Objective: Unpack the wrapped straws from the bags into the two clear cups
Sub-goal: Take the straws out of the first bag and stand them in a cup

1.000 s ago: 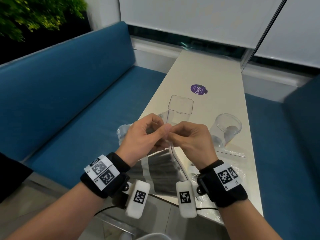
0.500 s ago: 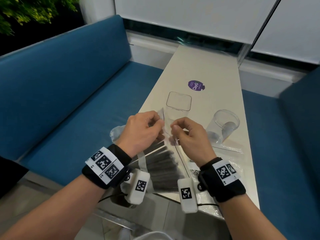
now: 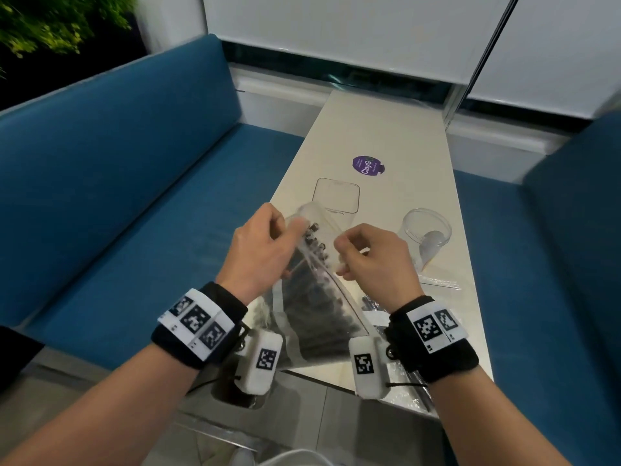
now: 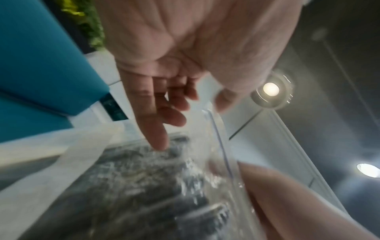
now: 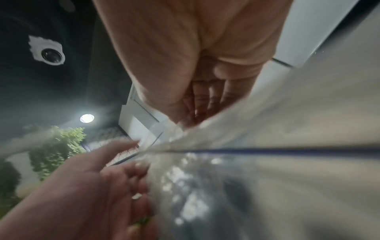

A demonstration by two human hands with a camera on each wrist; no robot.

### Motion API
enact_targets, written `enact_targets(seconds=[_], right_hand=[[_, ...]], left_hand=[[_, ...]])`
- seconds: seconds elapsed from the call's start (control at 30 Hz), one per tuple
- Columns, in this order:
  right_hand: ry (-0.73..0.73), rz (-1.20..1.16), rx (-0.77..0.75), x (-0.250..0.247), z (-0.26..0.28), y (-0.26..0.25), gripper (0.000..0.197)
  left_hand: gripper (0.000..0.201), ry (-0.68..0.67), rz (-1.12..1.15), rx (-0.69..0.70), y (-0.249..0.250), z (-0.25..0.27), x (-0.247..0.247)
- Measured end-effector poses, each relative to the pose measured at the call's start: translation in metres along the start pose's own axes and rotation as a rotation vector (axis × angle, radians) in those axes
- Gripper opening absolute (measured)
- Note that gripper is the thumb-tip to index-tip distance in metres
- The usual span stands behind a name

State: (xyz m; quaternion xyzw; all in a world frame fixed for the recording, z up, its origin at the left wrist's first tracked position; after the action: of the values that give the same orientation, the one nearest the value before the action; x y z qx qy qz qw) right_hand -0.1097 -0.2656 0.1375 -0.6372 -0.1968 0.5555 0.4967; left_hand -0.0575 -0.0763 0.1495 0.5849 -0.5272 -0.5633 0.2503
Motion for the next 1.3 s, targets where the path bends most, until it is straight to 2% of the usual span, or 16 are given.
enact_targets(seconds=[0.07,0.13,0.2,0.27,0.33,0.4,0.5,0.6,0.67,0.77,0.87,0.97,1.07,1.13,1.2,1.3], right_hand=[[0.0,-0.018,-0.029,0.007,0.002,-0.01,0.012],[-0.006,-0.079,-0.033,0.012,0.004,-0.01,0.009],[-0.048,-0.142,0.022,0.011,0.008,-0.002,0.017],[-0.101,0.01,0.047,0.01,0.016,0.006,0.034],[-0.183,0.12,0.023,0.011,0.023,0.006,0.026],[-0.23,0.054,0.009,0.009,0.021,0.005,0.015],[-0.129,-0.102,0.097,-0.006,0.01,0.015,0.01],[0.003,-0.157,0.183,-0.019,0.005,0.027,0.009],[-0.016,-0.191,0.151,-0.015,0.008,0.021,0.009],[-0.059,-0.165,0.028,0.001,0.014,0.004,0.004],[-0.092,-0.123,-0.034,0.015,0.018,-0.001,0.007],[-0.153,-0.094,-0.03,0.018,0.023,0.001,0.023],[-0.172,-0.094,-0.072,0.018,0.028,-0.003,0.023],[-0.131,-0.114,-0.059,0.018,0.026,-0.003,0.021],[-0.022,-0.146,-0.018,0.01,0.019,0.002,0.022],[0.149,-0.186,0.041,-0.013,0.007,0.01,0.024]], left_hand=[[0.051,-0.116,-0.088,-0.048,-0.002,0.012,0.014],[0.033,-0.187,0.082,-0.069,-0.006,0.02,0.027],[0.024,-0.127,0.335,-0.132,-0.01,0.02,0.03],[0.025,-0.067,0.439,-0.145,-0.01,0.017,0.027],[0.026,-0.09,0.433,-0.107,-0.008,0.014,0.027],[0.023,-0.147,0.423,-0.095,-0.006,0.015,0.027],[0.02,-0.128,0.434,-0.073,-0.006,0.014,0.016],[0.018,0.07,0.445,-0.118,-0.013,0.01,-0.003],[0.028,0.125,0.479,-0.209,-0.012,0.012,-0.003],[0.055,-0.041,0.444,-0.297,-0.003,0.023,0.018],[0.047,-0.094,0.443,-0.263,0.0,0.026,0.032],[0.037,-0.091,0.512,-0.304,-0.002,0.025,0.031],[0.041,-0.113,0.504,-0.344,0.001,0.026,0.028],[0.041,-0.116,0.45,-0.321,0.001,0.026,0.026],[0.033,-0.116,0.418,-0.283,0.0,0.026,0.022],[0.035,-0.039,0.403,-0.242,-0.007,0.025,0.003]])
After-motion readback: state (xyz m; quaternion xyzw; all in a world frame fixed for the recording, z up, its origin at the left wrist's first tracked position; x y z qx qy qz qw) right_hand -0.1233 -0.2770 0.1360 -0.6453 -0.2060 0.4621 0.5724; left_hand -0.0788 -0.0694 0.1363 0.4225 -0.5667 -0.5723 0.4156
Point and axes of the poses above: each hand's wrist, its own z-axis away from the middle knuckle, its own x-axis out of the palm, y = z × x, the point moved 3 cm from there along -z, towards the middle knuckle, and after that the axes turned 14 degrees about x, right-handed, at the moved point
